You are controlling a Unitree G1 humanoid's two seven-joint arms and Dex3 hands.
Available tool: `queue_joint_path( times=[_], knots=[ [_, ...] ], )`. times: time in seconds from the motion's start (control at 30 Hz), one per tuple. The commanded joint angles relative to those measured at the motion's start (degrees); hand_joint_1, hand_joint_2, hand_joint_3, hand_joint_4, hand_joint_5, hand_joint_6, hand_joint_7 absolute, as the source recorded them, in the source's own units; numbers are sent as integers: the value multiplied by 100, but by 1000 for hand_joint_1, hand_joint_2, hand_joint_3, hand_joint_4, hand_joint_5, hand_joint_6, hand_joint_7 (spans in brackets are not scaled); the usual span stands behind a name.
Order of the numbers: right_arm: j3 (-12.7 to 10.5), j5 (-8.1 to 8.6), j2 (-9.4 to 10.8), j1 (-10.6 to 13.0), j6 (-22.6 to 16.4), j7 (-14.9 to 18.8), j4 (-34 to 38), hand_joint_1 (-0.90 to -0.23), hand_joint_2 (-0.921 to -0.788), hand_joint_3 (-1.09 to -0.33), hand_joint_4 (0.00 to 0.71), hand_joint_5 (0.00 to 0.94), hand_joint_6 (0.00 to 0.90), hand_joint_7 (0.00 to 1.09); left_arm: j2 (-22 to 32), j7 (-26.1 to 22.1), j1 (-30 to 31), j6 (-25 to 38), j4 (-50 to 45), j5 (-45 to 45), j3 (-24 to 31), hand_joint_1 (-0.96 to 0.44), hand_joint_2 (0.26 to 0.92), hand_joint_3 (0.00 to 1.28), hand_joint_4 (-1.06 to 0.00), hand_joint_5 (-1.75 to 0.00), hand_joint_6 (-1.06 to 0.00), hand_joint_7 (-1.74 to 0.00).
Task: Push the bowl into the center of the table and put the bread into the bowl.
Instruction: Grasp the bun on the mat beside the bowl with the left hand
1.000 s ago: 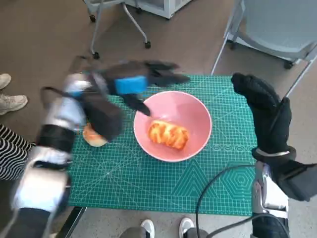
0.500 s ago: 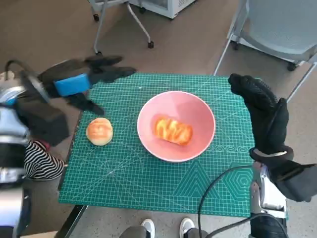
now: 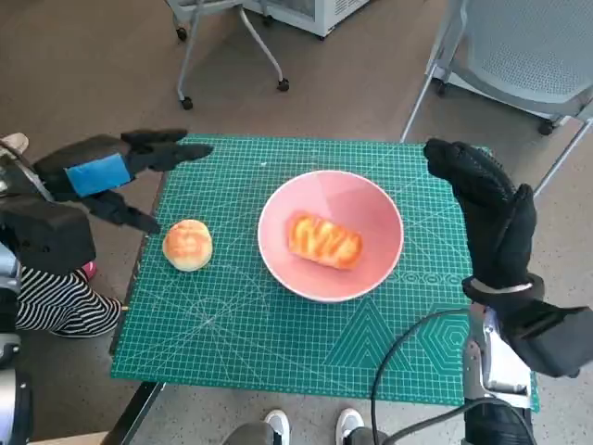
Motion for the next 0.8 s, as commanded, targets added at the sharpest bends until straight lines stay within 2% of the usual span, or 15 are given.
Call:
queue_joint_path(
  times=[0.03, 0.33, 0.6, 0.8],
  knots=[
    [-8, 62, -25, 61, 85, 55, 118, -698, -921, -721, 225, 7, 95, 566, 61, 16, 192, 187, 22, 66, -13, -267, 719, 1, -152, -5, -310, -40],
    [-18, 102, -59, 12, 62, 137, 171, -698, -921, -723, 219, 3, 93, 571, -126, -95, 335, 386, 88, 54, -148, -173, 717, 1, -146, 0, -306, -25],
    [-21, 114, -68, -11, 41, 214, 212, -693, -921, -727, 216, 1, 88, 578, -295, 48, 266, 362, 414, 421, -450, -190, 718, 1, -137, 0, -299, -13],
    [-31, 120, -83, -4, 49, 262, 198, -696, -921, -727, 210, 0, 85, 584, -427, 255, 143, 471, 716, 801, -704, -131, 717, 1, -131, 0, -291, -5]
  ],
)
